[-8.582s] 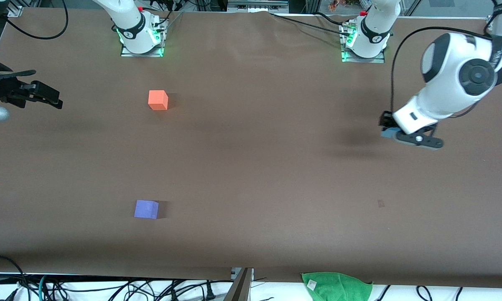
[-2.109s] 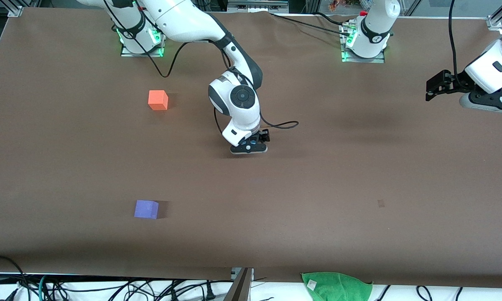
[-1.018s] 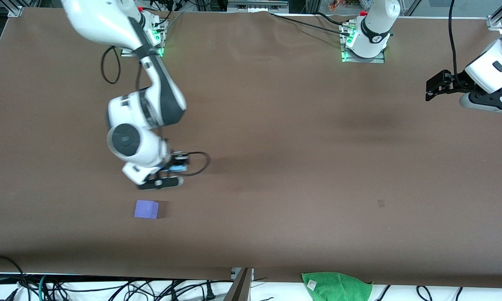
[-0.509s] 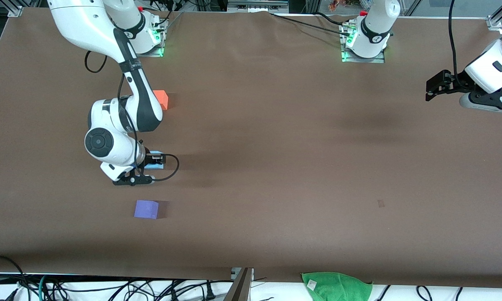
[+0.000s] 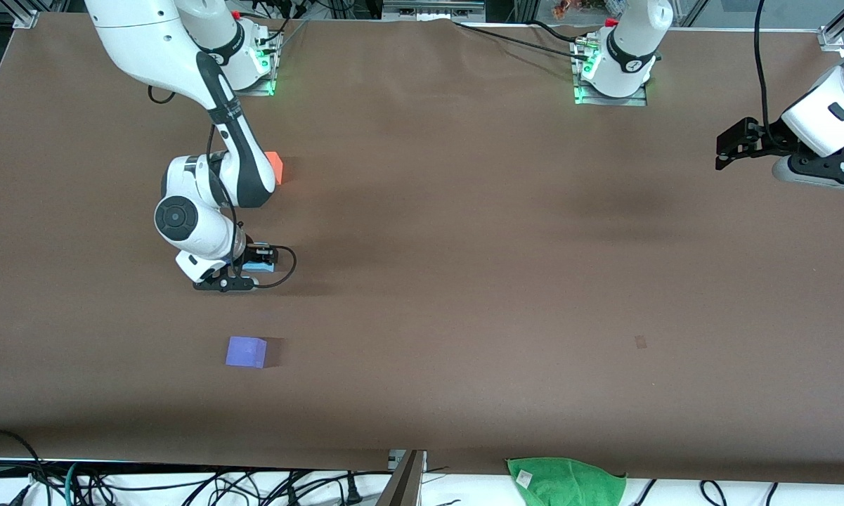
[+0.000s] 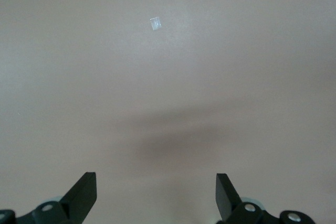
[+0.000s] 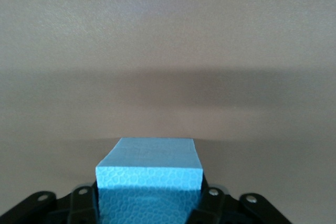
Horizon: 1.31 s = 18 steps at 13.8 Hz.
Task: Place blue block between orange and purple blocks
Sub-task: 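Carry the blue block with the right gripper between the orange and purple blocks, then open the right gripper and lift it away from the blue block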
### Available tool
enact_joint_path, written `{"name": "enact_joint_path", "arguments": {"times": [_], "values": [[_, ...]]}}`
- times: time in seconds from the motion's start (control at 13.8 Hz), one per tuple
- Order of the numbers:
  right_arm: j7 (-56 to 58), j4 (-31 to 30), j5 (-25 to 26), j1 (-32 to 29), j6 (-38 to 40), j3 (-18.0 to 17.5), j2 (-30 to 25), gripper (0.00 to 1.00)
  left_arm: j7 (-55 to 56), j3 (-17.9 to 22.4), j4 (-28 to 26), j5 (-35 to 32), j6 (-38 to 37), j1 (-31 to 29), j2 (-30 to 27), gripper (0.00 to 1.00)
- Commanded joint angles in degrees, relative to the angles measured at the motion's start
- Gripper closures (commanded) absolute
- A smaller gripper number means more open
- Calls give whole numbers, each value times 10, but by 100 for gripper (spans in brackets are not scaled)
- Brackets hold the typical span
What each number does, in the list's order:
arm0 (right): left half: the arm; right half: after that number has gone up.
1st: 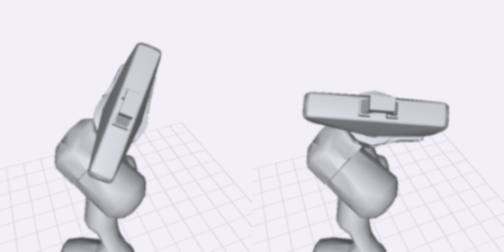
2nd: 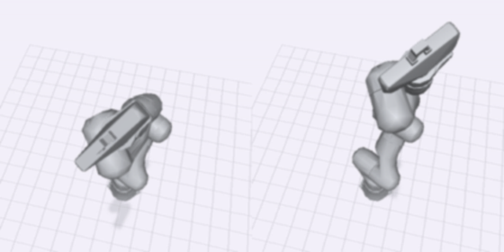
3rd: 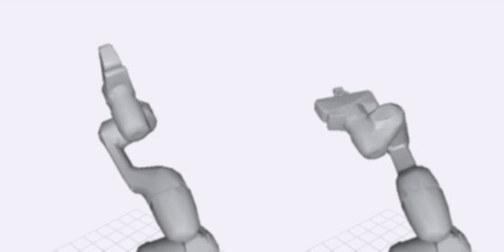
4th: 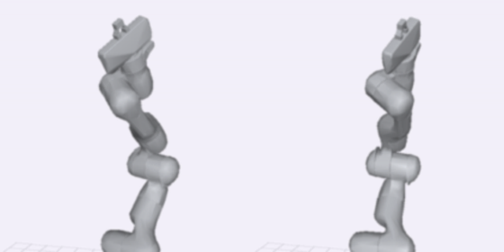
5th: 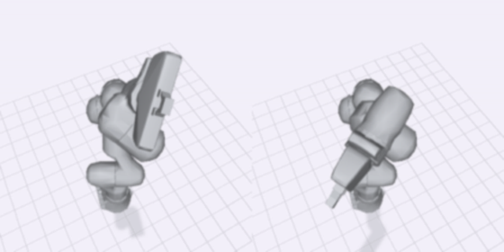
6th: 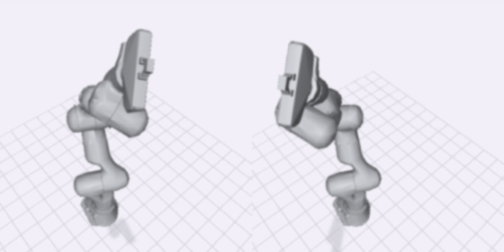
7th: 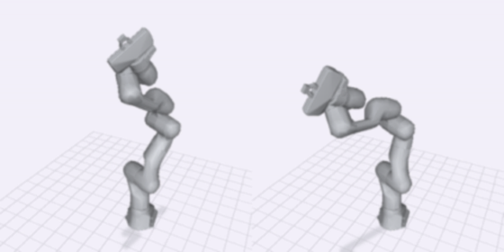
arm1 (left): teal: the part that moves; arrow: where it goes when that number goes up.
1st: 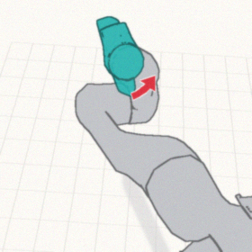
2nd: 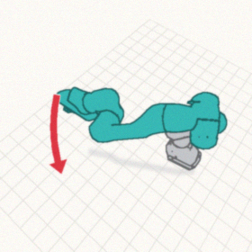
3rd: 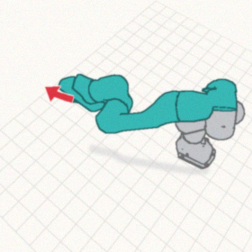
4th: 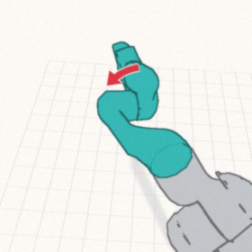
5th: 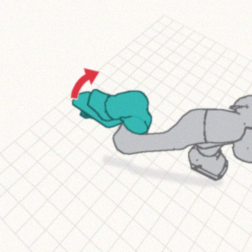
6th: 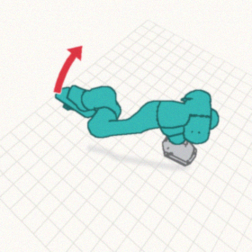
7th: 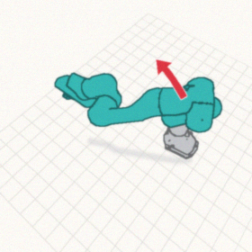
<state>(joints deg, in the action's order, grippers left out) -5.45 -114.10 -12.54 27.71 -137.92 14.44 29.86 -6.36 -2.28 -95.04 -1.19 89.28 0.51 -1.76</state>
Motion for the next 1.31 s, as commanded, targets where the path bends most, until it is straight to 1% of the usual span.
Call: {"name": "enact_joint_path", "arguments": {"times": [0.0, 0.07, 0.36, 0.58, 0.8, 0.87, 0.95, 1.09, 1.16, 1.24], "values": [[0, -20, -19, 4, -9, 1, -29, 1, -13, 4, 1, 16, 2, 1, -4, 0], [-3, -16, -19, 5, -4, 1, -38, 1, -13, 4, 1, 16, 2, 1, -3, 0], [3, -12, -17, 5, 12, 4, -106, 1, -13, 4, 1, 16, 2, 1, -3, 0], [4, 4, -9, 5, 76, 17, -168, 1, -13, 4, 1, 16, 2, 1, -3, 0], [4, 12, -8, 5, 161, 25, -244, 1, -13, 4, 1, 16, 2, 1, -3, 0], [4, 20, -5, 5, 196, 33, -263, 1, -13, 4, 1, 16, 2, 1, -3, 0], [4, 39, 20, 5, 245, 41, -279, 1, -13, 4, 1, 16, 2, 1, -3, 0], [4, 106, 73, 5, 341, 50, -295, 1, -13, 4, 1, 16, 2, 1, -3, 0], [11, 147, 86, 4, 386, 58, -292, 1, -13, 4, 1, 16, 2, 1, -3, 0], [16, 176, 83, -10, 416, 63, -286, 1, -13, 4, 1, 16, 2, 1, -3, 0]]}}
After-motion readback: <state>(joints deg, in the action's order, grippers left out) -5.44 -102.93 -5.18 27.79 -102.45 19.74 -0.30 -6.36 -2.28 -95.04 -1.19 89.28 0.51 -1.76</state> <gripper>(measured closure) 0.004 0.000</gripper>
